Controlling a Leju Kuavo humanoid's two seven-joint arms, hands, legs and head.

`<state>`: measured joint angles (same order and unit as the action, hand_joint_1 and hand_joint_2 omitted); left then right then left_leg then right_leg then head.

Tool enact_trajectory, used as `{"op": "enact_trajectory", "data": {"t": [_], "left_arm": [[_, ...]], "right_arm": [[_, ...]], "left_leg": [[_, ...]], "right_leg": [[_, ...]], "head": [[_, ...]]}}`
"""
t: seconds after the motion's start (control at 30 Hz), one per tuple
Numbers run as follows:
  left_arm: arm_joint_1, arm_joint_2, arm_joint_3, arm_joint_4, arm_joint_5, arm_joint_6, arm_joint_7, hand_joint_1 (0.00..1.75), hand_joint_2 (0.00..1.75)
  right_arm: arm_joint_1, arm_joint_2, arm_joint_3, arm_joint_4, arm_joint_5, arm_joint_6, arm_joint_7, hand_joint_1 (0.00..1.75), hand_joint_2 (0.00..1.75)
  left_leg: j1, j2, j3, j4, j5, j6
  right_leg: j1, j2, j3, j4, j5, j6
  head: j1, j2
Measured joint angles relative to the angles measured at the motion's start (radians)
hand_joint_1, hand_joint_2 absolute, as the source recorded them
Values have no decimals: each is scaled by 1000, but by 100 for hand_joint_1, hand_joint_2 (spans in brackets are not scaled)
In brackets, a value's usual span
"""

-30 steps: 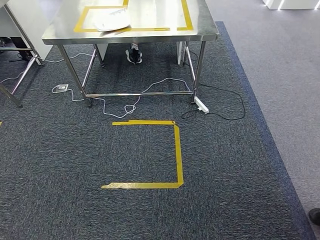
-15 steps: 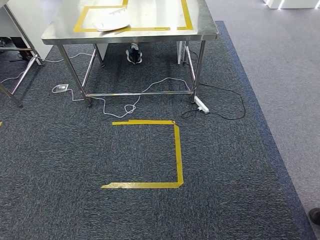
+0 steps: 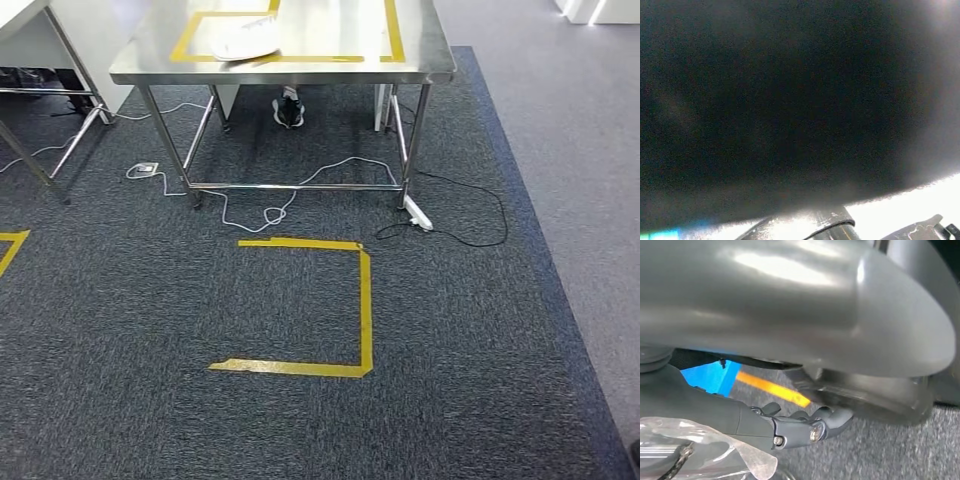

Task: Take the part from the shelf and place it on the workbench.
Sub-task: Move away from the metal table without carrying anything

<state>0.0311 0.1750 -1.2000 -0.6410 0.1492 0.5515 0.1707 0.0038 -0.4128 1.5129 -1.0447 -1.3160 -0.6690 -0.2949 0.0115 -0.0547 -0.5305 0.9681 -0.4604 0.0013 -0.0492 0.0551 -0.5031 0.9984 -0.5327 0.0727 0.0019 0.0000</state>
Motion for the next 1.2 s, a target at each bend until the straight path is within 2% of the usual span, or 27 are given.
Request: {"op": "enact_trajectory", "data": {"t": [0.03,0.1,0.13,0.17,0.23,0.3,0.33,0.37,0.4,0.47,0.5,0.53,0.6,0.63,0.7,0.77,0.8,0.83,0.87,0.9,0.93,0.97,1.0,1.03,1.07,1.13,1.2], "left_arm": [[-1,2,0,1,0,1,1,0,0],[1,2,-2,1,1,2,1,0,0],[1,2,-4,2,2,2,1,0,0],[1,2,-6,2,2,2,1,0,0],[-1,2,-9,2,5,2,1,0,0],[-2,2,-12,3,9,3,1,0,0],[-1,2,-14,3,12,4,1,0,0],[0,2,-16,3,14,4,1,0,0],[0,2,-17,3,16,5,1,0,0],[-1,3,-18,4,18,5,1,0,0],[-2,4,-18,4,18,6,1,0,0],[-4,4,-19,4,19,6,1,0,0],[-3,4,-22,4,21,7,1,0,0],[0,3,-24,4,24,8,1,0,0],[1,3,-28,4,31,10,1,0,0],[-3,3,-33,5,37,13,1,0,0],[-4,2,-35,5,38,14,1,0,0],[-3,2,-38,5,39,14,1,0,0],[-2,1,-40,5,39,14,1,0,0],[-2,1,-41,5,40,14,1,0,0],[-2,0,-42,5,40,14,1,0,0],[-3,0,-42,5,40,14,1,0,0],[-5,-1,-42,5,40,14,1,0,0],[-7,-1,-42,5,41,15,1,0,0],[-7,-1,-43,5,41,16,1,0,0],[-6,1,-44,5,42,17,1,0,0],[-6,2,-45,5,43,17,1,0,0]], "right_arm": [[1,3,0,1,-4,0,-1,0,0],[1,4,0,4,-20,0,-3,0,0],[0,4,0,5,-32,0,-4,0,0],[0,4,0,6,-43,0,-5,0,0],[1,4,0,7,-58,0,-7,0,0],[3,4,0,8,-63,1,-9,0,0],[4,4,-1,8,-65,1,-10,0,0],[4,4,-1,9,-65,1,-10,0,0],[4,4,-1,9,-65,1,-10,0,0],[3,4,-1,9,-65,2,-11,0,0],[3,4,-1,9,-65,2,-11,0,0],[3,5,-1,9,-65,2,-11,0,0],[2,4,-2,9,-65,3,-11,0,0],[1,4,-2,9,-66,3,-12,0,0],[1,5,-2,9,-65,3,-13,0,0],[5,5,-2,10,-65,3,-13,0,0],[7,5,-2,10,-66,3,-13,0,0],[9,5,-2,10,-68,3,-13,0,0],[10,5,-2,10,-69,3,-13,0,0],[11,5,-2,10,-70,3,-13,0,0],[11,5,-2,10,-70,3,-13,0,0],[11,5,-2,11,-70,3,-13,0,0],[11,5,-2,11,-70,3,-14,0,0],[12,5,-2,11,-70,3,-14,0,0],[12,5,-2,11,-70,3,-13,0,0],[12,5,-3,11,-70,3,-14,0,0],[12,6,-3,11,-70,3,-14,0,0]], "left_leg": [[0,-8,-7,7,0,-8],[5,-21,-18,12,3,-19],[7,-16,-23,20,-1,-23],[9,-2,-35,43,-19,-25],[8,33,-83,152,-88,-24],[6,44,-140,291,-154,-19],[4,45,-151,325,-163,-15],[0,46,-141,319,-151,-8],[-6,52,-112,272,-122,-1],[-22,93,-33,129,-61,18],[-29,113,-6,74,-47,25],[-34,126,7,44,-43,28],[-36,114,4,30,-43,30],[-33,104,4,25,-39,32],[-27,84,5,15,-29,38],[-24,63,0,14,-23,43],[-24,51,-3,14,-21,44],[-25,39,-4,14,-20,43],[-24,26,-4,15,-19,42],[-24,12,-3,15,-18,41],[-24,-1,-2,16,-17,39],[-25,-13,-3,18,-17,37],[-26,-25,-5,21,-17,32],[-25,-37,-10,23,-15,27],[-24,-48,-15,24,-13,20],[-20,-66,-24,27,-9,7],[-21,-34,-44,64,-36,-3]], "right_leg": [[1,10,5,-11,-5,-7],[8,-8,2,-2,-4,-30],[10,-17,1,0,-2,-38],[13,-28,-1,1,1,-47],[21,-51,-8,1,6,-59],[33,-75,-16,2,9,-65],[38,-87,-18,2,9,-67],[42,-98,-19,2,9,-69],[45,-109,-17,2,9,-70],[51,-130,-13,3,6,-71],[53,-139,-13,4,5,-70],[55,-150,-14,5,4,-68],[57,-171,-15,5,4,-63],[56,-166,-16,8,0,-58],[52,-119,-37,55,-34,-49],[47,-69,-95,177,-97,-42],[46,-61,-126,242,-122,-39],[46,-58,-146,282,-131,-38],[46,-57,-148,285,-118,-37],[45,-53,-131,246,-87,-37],[42,-41,-98,176,-46,-38],[39,-14,-64,104,-16,-40],[36,10,-37,46,3,-42],[35,29,-21,13,9,-46],[36,36,-15,3,6,-50],[36,11,-10,-4,12,-62],[33,-17,-8,-11,18,-74]], "head": [[0,0],[-3,0],[-4,0],[-5,0],[-9,0],[-10,0],[-10,0],[-10,0],[-10,0],[-10,0],[-10,0],[-9,0],[-9,0],[-9,0],[-7,0],[-6,0],[-6,0],[-6,0],[-5,0],[-6,0],[-6,0],[-6,0],[-6,0],[-7,0],[-7,0],[-6,0],[-11,0]]}}
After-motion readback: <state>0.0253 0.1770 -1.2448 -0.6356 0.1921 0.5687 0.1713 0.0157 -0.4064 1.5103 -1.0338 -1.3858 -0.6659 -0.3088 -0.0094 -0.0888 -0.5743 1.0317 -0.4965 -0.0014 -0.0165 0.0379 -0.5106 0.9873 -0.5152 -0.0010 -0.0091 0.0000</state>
